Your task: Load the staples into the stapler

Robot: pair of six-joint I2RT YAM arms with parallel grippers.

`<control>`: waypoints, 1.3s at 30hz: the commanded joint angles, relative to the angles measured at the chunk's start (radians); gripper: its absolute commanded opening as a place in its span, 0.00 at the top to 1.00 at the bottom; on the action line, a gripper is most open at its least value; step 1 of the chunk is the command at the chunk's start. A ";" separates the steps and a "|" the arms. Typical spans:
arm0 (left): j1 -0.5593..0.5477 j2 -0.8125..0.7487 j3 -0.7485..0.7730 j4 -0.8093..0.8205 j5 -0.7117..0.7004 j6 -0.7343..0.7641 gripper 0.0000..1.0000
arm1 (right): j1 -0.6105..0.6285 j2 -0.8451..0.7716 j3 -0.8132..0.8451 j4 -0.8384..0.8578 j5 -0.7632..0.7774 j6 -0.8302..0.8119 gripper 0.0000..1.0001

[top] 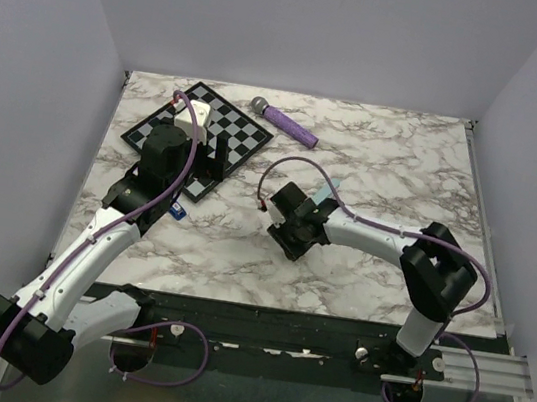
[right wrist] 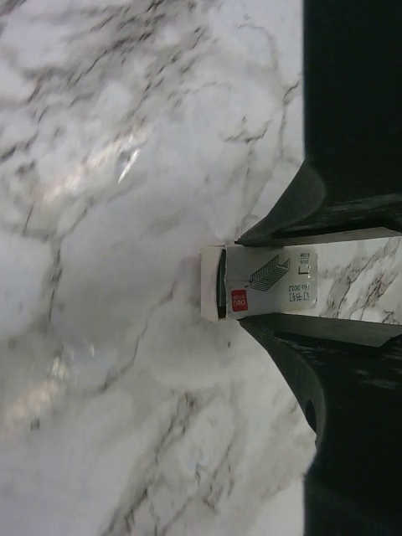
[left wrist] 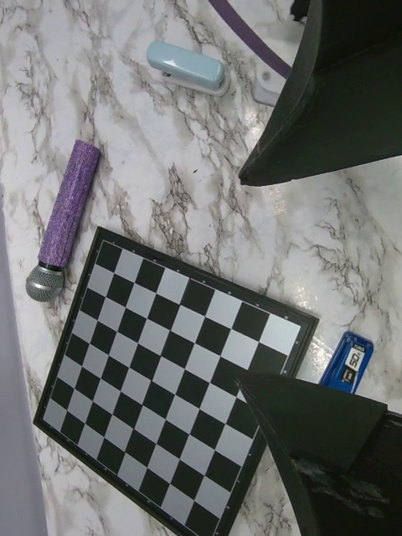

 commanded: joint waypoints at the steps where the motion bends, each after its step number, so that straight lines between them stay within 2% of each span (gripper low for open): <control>1: 0.007 -0.006 -0.008 0.033 0.063 0.022 0.01 | 0.080 0.041 0.050 0.000 -0.122 -0.175 0.58; 6: 0.007 -0.008 -0.014 0.046 0.103 0.031 0.01 | 0.119 0.079 0.084 -0.042 -0.176 -0.252 0.56; 10: 0.007 -0.005 -0.017 0.052 0.118 0.031 0.01 | 0.128 0.086 0.090 -0.055 -0.159 -0.260 0.48; 14: 0.007 -0.006 -0.014 0.048 0.103 0.007 0.01 | 0.128 -0.021 0.050 -0.022 -0.110 -0.194 0.31; 18: 0.007 -0.008 -0.010 0.040 0.092 -0.015 0.01 | 0.128 -0.158 -0.111 0.092 -0.062 -0.109 0.25; 21: 0.007 -0.006 -0.002 0.030 0.093 -0.025 0.01 | 0.128 -0.198 -0.178 0.165 -0.022 -0.071 0.23; 27: 0.007 -0.014 0.024 -0.029 0.113 -0.107 0.01 | 0.129 -0.186 -0.174 0.142 -0.001 -0.069 0.21; 33: 0.007 -0.069 -0.025 -0.113 0.110 -0.232 0.01 | 0.129 -0.154 -0.154 0.126 -0.008 -0.072 0.21; 39: 0.006 -0.095 -0.102 -0.178 0.171 -0.346 0.01 | 0.129 -0.108 -0.139 0.112 0.044 -0.095 0.21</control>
